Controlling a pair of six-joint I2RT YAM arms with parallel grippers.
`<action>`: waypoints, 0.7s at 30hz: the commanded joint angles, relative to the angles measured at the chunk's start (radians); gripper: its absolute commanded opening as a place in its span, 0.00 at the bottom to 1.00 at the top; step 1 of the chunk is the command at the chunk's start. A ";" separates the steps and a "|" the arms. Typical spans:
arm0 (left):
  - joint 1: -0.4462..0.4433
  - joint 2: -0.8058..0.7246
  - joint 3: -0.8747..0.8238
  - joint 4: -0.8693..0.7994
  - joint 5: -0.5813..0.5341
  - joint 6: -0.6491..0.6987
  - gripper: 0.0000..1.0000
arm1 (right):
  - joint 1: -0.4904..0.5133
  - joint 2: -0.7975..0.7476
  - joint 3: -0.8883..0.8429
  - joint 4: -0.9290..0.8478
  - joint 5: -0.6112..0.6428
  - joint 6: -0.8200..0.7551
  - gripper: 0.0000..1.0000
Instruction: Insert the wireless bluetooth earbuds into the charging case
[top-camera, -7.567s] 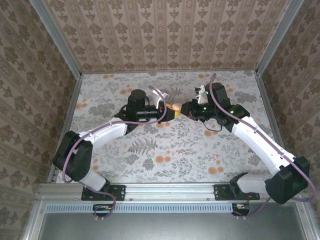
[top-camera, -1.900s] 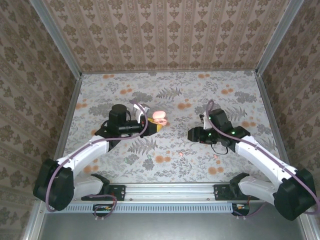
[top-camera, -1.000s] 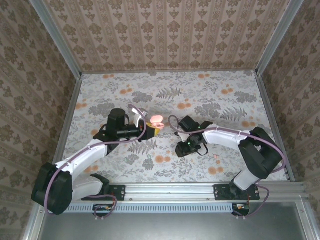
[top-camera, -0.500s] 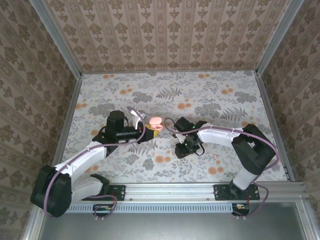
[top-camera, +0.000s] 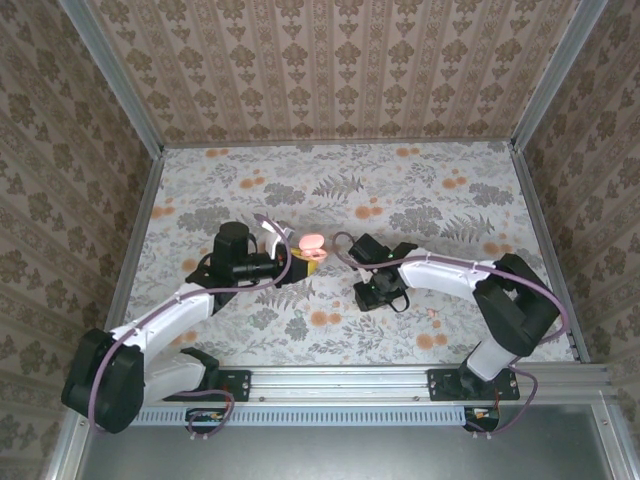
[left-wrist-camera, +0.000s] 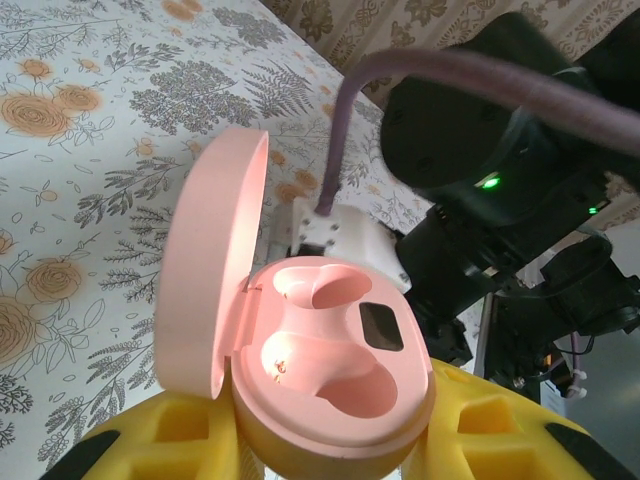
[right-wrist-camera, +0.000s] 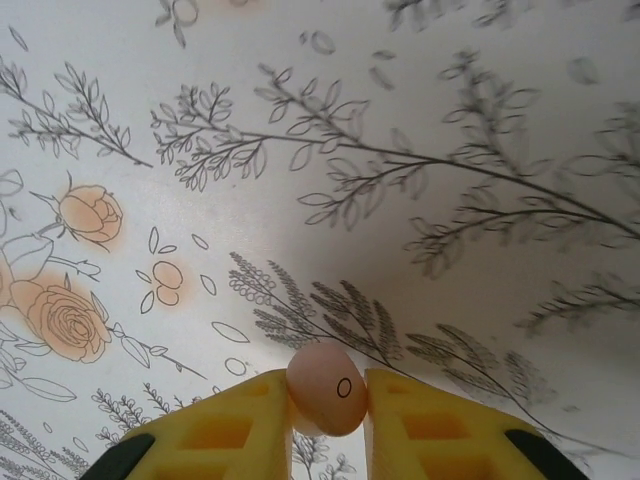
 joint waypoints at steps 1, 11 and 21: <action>-0.005 0.026 0.010 0.047 0.014 -0.006 0.00 | -0.001 -0.080 -0.010 -0.022 0.090 0.080 0.22; -0.071 0.106 0.040 0.191 0.019 0.001 0.00 | -0.003 -0.419 0.037 -0.121 0.171 0.206 0.22; -0.172 0.289 0.146 0.318 0.000 0.015 0.00 | 0.023 -0.559 0.114 -0.124 0.109 0.309 0.20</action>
